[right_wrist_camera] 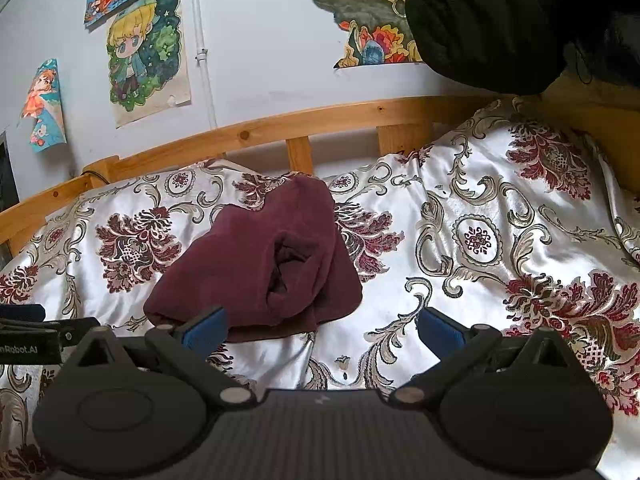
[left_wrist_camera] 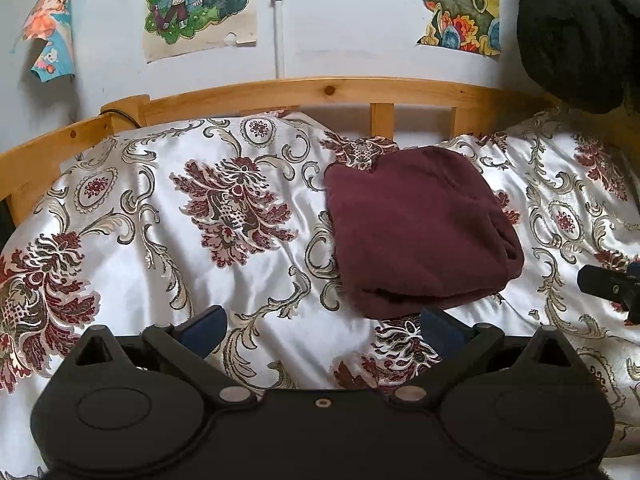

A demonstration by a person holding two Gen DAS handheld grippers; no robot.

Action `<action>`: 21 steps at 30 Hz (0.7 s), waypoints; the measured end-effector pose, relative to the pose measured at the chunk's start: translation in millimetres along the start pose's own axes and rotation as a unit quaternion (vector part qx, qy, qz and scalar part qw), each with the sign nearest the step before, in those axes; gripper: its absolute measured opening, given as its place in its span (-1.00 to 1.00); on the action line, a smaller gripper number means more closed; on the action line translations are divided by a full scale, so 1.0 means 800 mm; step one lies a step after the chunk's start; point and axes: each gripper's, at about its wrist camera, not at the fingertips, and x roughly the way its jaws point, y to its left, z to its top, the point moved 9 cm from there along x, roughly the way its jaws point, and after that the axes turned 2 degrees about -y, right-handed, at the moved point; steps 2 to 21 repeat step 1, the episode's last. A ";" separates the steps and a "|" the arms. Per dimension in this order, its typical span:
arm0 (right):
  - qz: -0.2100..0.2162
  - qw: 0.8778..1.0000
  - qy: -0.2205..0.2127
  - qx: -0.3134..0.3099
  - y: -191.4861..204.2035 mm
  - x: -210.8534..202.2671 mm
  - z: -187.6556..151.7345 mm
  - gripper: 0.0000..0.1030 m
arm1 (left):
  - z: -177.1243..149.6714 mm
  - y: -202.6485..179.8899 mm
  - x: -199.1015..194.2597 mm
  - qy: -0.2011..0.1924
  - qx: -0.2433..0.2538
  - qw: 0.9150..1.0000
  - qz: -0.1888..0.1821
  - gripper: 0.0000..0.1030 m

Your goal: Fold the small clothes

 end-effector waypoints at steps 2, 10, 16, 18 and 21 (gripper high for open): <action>0.000 1.000 0.003 0.002 0.000 0.001 0.000 0.99 | 0.001 0.000 0.003 0.003 0.004 1.000 0.002 0.99; 0.000 1.000 0.003 0.002 0.000 0.001 0.000 0.99 | 0.001 0.000 0.003 0.003 0.004 1.000 0.002 0.99; 0.000 1.000 0.003 0.002 0.000 0.001 0.000 0.99 | 0.001 0.000 0.003 0.003 0.004 1.000 0.002 0.99; 0.000 1.000 0.003 0.002 0.000 0.001 0.000 0.99 | 0.001 0.000 0.003 0.003 0.004 1.000 0.002 0.99; 0.000 1.000 0.003 0.002 0.000 0.001 0.000 0.99 | 0.001 0.000 0.003 0.003 0.004 1.000 0.002 0.99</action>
